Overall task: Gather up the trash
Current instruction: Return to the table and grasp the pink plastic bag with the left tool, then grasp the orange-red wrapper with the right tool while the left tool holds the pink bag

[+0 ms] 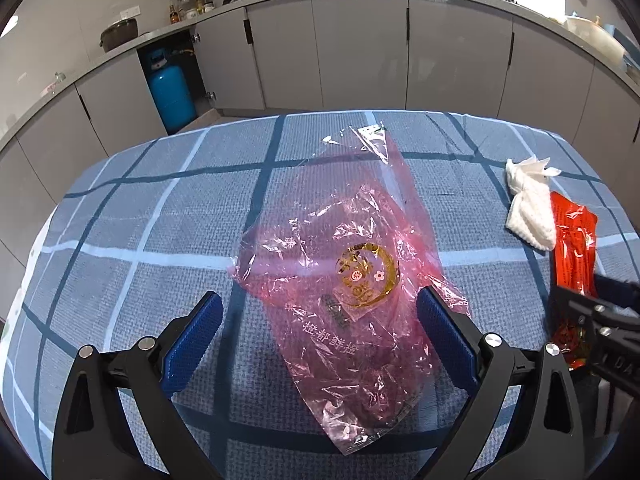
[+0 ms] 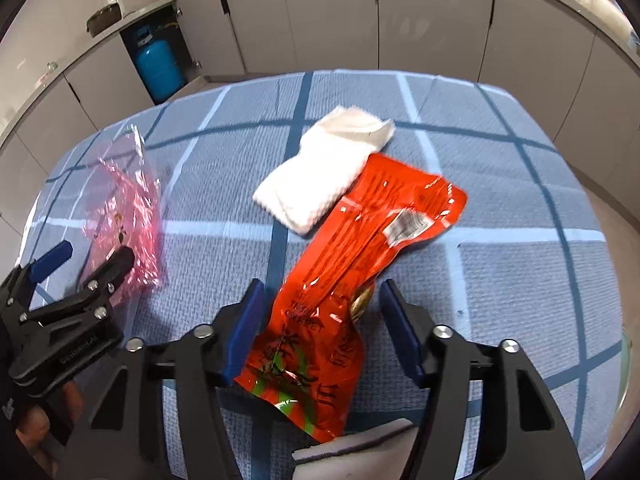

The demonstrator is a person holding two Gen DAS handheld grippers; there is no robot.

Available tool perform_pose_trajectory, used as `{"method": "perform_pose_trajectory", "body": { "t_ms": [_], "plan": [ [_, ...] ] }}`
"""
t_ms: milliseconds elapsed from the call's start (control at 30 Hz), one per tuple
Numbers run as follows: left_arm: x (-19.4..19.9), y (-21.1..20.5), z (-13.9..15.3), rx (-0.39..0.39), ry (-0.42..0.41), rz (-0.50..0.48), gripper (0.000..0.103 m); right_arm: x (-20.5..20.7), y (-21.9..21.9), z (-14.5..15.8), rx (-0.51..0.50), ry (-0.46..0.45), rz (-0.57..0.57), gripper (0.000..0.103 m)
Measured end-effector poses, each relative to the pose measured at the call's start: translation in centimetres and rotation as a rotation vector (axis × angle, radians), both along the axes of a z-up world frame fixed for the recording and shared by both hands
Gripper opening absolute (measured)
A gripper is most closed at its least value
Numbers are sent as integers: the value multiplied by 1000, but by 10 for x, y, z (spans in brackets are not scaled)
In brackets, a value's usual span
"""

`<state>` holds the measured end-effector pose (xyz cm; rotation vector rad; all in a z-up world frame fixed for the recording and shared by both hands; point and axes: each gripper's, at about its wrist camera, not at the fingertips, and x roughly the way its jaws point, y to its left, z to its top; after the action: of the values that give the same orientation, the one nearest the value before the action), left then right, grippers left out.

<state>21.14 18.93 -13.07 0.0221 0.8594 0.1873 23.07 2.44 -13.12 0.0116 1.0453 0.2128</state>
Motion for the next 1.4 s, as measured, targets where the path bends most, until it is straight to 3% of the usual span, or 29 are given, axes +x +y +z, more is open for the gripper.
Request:
{"method": "perform_pose_trajectory", "body": {
  "t_ms": [267, 333, 400, 467, 533, 733, 1400],
  "plan": [
    [2, 0, -3, -18, 4, -18, 93, -1, -3, 0, 10, -11, 5, 51],
    [1, -3, -2, -25, 2, -44, 72, -2, -3, 0, 17, -17, 6, 50],
    [0, -8, -2, -37, 7, -68, 64, -5, -3, 1, 25, -24, 8, 49],
    [-2, -13, -1, -22, 0, -94, 42, -8, -4, 2, 34, -31, 8, 48],
    [-2, -17, -2, -45, 15, -123, 14, -11, -6, 3, 41, -40, 8, 48],
    [-7, -24, 4, -16, -9, -135, 4, -18, -12, 14, 58, -82, 4, 46],
    [-38, -50, 66, 77, -160, -160, 2, -50, -47, 69, 114, -235, -24, 46]
  ]
}}
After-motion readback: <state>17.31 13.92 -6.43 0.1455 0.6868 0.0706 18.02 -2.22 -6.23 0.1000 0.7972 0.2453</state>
